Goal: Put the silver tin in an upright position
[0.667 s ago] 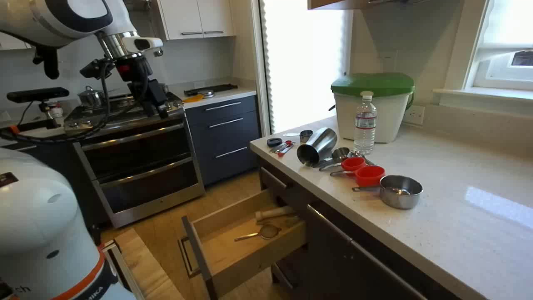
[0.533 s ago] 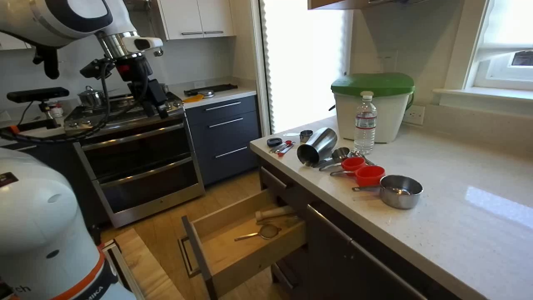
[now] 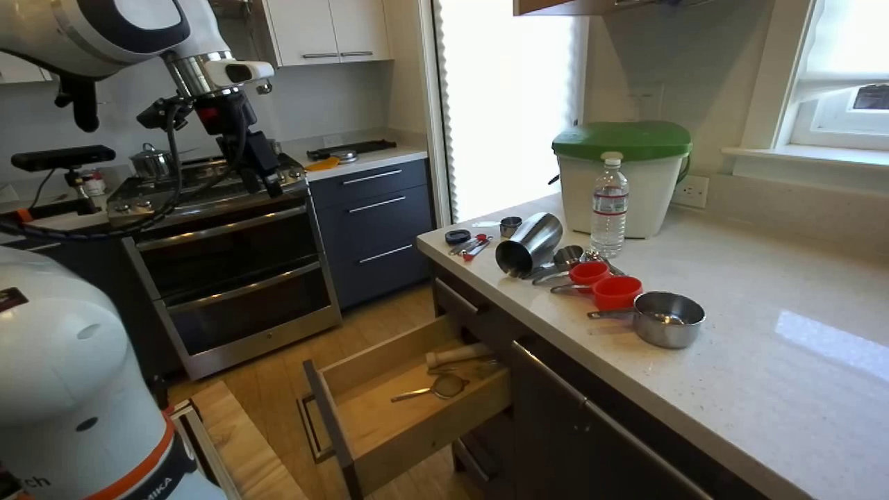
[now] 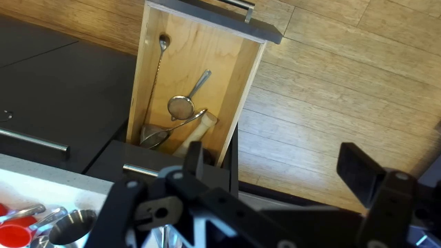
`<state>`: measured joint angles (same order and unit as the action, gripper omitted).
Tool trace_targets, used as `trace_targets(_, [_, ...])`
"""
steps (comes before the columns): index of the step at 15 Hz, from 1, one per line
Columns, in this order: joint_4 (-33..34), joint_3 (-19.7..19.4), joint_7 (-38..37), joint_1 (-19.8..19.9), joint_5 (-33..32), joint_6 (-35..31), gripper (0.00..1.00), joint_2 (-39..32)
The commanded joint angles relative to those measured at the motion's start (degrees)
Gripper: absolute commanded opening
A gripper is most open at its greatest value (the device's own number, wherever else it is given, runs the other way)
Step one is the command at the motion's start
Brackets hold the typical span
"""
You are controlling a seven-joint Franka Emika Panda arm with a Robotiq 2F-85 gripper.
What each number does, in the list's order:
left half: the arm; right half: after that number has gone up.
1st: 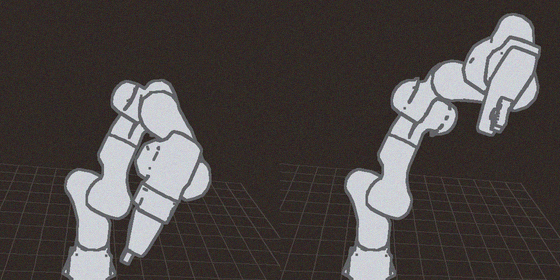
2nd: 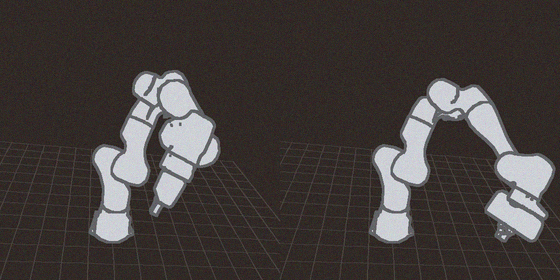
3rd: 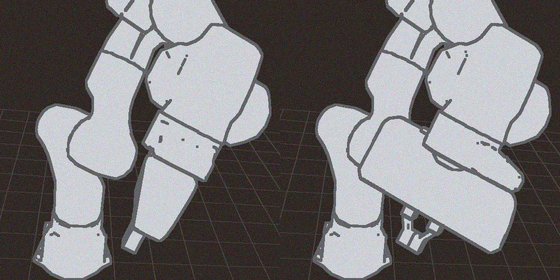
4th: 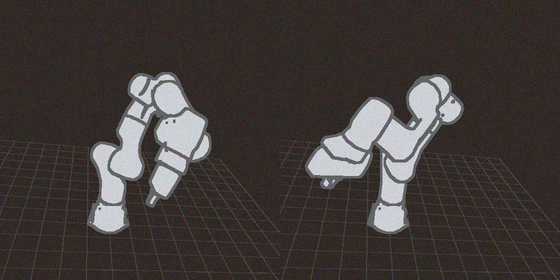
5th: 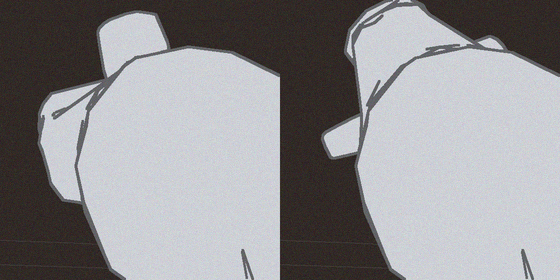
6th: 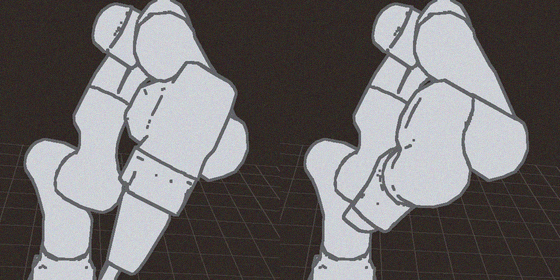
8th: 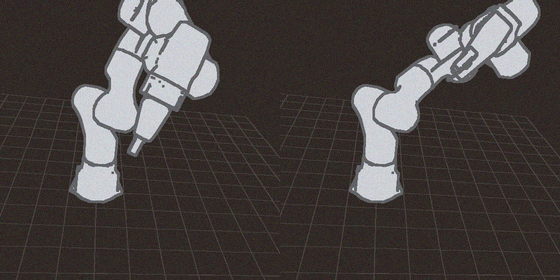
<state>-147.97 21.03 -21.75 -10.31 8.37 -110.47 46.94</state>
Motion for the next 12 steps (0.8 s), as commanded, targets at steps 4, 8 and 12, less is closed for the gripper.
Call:
trace_targets(4, [-6.6, -12.06, 0.94, 7.99, 1.95, -16.23, 1.0, -2.42])
trace_targets(8, [-10.11, -20.75, 3.91, 11.35, 6.37, -30.67, 1.0, -8.33])
trace_targets(12, [-8.81, -29.77, 9.29, 7.84, 17.58, -42.33, 1.0, -16.62])
